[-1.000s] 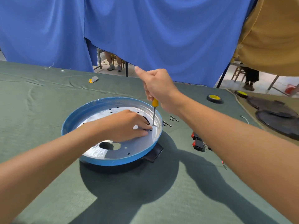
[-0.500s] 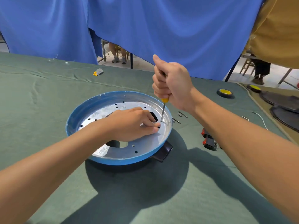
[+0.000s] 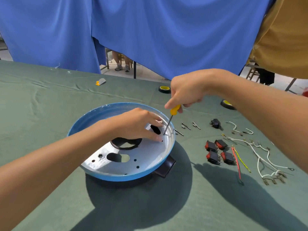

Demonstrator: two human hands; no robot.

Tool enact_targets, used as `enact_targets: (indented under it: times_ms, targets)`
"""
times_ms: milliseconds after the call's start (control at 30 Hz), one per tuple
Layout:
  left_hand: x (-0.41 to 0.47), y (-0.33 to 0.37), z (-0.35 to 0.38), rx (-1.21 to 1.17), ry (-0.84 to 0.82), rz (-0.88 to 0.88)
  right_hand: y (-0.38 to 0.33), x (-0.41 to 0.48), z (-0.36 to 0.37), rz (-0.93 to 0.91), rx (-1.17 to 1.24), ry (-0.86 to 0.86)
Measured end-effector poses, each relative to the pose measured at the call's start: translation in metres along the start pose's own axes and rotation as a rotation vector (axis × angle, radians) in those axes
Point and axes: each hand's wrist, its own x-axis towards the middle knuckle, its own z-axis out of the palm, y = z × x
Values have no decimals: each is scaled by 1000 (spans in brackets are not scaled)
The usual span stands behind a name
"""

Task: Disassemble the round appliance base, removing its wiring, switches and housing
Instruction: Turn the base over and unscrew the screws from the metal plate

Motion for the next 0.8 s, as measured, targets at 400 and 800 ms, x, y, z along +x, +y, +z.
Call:
enact_targets:
  times_ms: [400, 800]
  targets:
    - [3, -8, 1, 17, -145, -74, -20, 16, -9, -97, -80, -167]
    - [2, -4, -3, -26, -155, -93, -6, -8, -5, -357, -340, 45]
